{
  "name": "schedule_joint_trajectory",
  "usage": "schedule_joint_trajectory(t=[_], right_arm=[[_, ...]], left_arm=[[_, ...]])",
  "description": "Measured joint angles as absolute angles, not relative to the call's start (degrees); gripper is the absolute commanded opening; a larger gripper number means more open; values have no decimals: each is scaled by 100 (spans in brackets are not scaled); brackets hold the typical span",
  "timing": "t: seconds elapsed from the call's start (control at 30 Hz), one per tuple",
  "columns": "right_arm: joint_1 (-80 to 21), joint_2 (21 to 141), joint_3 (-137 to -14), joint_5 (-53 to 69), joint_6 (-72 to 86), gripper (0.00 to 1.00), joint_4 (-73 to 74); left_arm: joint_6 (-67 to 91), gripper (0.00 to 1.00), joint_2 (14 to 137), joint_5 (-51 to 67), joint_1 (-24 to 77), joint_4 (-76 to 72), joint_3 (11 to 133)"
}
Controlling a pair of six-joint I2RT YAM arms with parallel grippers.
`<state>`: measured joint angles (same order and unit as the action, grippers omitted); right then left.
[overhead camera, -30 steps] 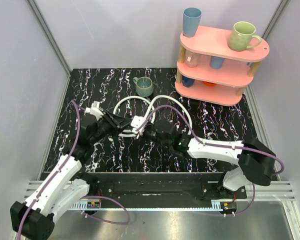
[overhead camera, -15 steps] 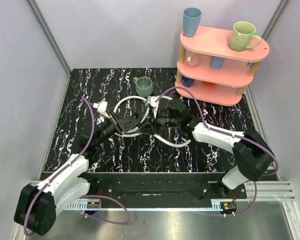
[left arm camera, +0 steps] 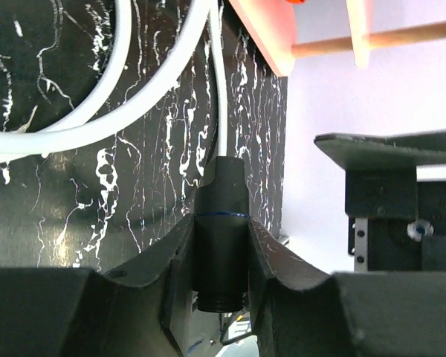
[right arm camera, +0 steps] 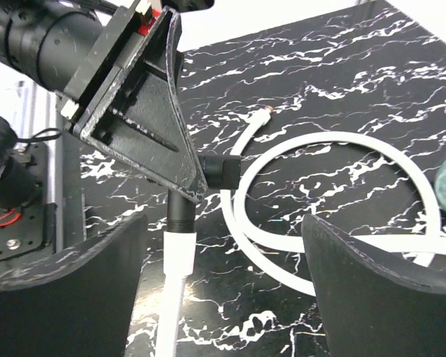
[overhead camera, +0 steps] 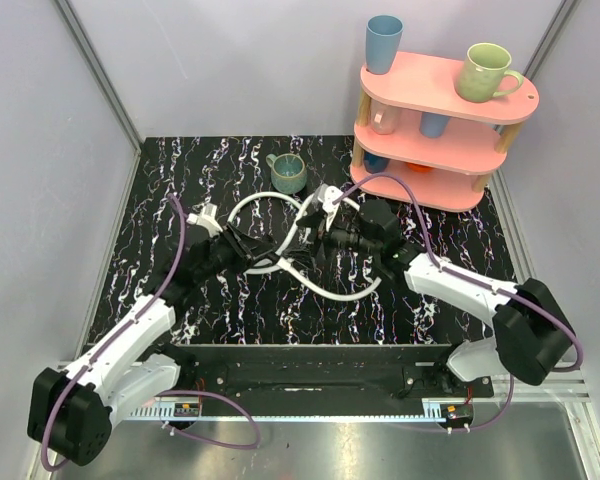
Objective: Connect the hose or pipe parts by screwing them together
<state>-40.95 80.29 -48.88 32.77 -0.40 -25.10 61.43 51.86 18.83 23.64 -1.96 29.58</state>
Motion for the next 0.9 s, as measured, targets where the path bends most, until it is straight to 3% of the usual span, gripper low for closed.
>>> schedule_joint_trajectory(t=[0.33,0.7,0.8,0.83,0.87,0.9], right_arm=[[-5155,7878,-4768,1942,-1719,90,-2206],[-5996,8702,-5109,357,-2458,74,-1927],[-6005,8792,-5109,99,-2536,59,-1938],[-6007,8823,-5109,21,-2567,47,-1953],[-6010,8858,-5109,-56,-2591,24,-1990],[-6014,8897,-5109,-91,-2596,16,-2047]], left_arm=[[7175,0,5172,1313,2364,1308,3553],[7701,0,5013,1253,2364,1837,3610],[7754,0,4880,1205,2368,1966,3656],[7767,0,4853,1188,2368,1997,3669],[7778,0,4836,1173,2368,2008,3671],[7815,0,4818,1160,2368,2003,3671]])
